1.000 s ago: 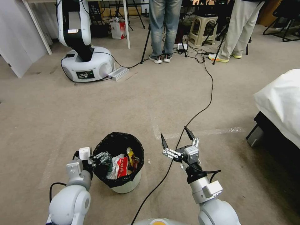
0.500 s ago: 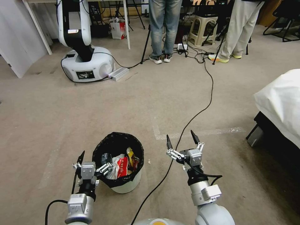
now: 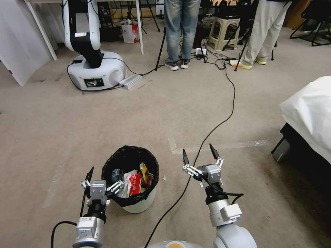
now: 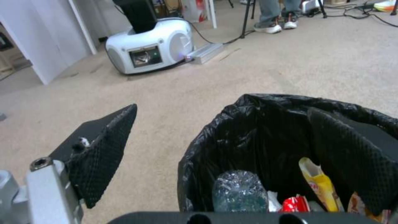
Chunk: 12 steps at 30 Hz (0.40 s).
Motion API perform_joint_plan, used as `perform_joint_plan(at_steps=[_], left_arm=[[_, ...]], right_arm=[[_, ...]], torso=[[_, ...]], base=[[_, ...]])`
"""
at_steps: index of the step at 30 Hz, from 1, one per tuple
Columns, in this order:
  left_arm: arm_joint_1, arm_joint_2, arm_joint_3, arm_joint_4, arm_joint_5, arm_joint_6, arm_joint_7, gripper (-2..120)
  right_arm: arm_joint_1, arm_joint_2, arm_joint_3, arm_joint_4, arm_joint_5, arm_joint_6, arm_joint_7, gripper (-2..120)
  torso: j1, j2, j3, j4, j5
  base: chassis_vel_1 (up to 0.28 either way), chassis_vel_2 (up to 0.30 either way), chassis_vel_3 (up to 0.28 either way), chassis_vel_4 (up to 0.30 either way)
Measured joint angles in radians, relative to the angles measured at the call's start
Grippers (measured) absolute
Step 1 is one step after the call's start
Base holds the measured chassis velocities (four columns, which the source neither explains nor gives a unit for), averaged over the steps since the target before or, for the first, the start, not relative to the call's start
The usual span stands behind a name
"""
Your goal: Pick up the trash bin, then pick up the garbage from the floor and place it into the trash bin.
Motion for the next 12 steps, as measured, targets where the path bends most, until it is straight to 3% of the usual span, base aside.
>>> perform_joint_plan(at_steps=[12], left_arm=[[-0.001,0.001,-0.001,0.0,-0.002,0.005,-0.001,100]], right_arm=[[0.0,-0.001,0.0,0.0,0.0,0.0,-0.001,100]], torso=[[0.0,0.0,0.0,0.0,0.0]], base=[[0.0,0.0,0.0,0.0]])
